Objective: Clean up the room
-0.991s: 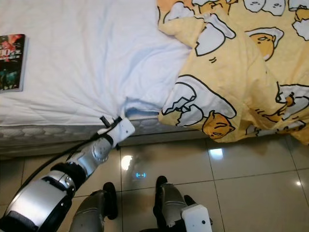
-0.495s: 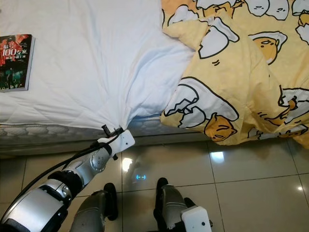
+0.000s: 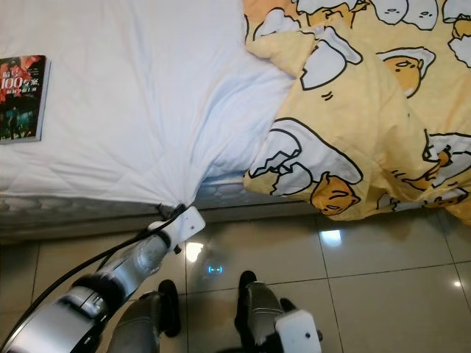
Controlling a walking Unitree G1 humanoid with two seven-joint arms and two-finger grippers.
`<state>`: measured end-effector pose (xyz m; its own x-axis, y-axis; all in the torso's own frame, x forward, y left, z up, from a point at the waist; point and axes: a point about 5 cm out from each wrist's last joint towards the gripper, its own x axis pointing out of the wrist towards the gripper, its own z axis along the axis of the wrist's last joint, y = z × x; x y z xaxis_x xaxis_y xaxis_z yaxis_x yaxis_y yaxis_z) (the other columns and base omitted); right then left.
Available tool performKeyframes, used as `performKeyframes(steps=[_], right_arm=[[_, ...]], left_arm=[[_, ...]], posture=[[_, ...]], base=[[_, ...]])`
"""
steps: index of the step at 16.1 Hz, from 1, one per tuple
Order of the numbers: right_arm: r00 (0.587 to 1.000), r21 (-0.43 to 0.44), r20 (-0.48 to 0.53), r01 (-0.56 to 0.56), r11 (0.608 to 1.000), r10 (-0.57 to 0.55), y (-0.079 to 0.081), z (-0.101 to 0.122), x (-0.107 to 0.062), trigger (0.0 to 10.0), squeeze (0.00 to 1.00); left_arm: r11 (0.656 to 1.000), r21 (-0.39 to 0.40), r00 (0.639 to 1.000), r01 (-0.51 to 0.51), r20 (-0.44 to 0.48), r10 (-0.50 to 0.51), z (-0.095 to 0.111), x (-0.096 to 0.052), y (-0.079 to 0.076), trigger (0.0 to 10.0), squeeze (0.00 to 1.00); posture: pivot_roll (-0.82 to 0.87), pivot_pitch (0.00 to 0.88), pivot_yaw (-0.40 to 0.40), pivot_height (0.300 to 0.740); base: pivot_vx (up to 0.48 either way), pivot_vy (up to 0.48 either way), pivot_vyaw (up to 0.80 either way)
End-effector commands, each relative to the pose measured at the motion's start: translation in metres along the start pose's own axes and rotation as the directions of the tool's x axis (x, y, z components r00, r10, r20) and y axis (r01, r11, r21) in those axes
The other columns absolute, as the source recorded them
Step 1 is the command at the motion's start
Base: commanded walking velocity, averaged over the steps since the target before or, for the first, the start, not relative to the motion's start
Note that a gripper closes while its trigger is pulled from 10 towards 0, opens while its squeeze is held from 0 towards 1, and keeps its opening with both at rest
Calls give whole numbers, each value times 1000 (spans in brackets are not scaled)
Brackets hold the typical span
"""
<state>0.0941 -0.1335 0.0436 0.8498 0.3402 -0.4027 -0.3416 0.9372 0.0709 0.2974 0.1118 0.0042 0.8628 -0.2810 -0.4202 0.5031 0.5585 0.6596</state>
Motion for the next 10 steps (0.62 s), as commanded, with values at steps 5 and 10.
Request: performKeyframes(steps=[5,10], right_arm=[[1000,-3,3,-4,1000,4,-18,-6,33,10000,0],[978,24,170,118,993,-121,-50,29,72,10000,0]], left_arm=[[966,-159,974,205,-62,-217,-54,-48,-58,10000,1000],[874,-485,983,-43,134,122,6,-17,16,10000,1000]], posture=[[-111,178,-13,740],[-46,0,16,740]], base=[[0,0,0],[0,0,0]])
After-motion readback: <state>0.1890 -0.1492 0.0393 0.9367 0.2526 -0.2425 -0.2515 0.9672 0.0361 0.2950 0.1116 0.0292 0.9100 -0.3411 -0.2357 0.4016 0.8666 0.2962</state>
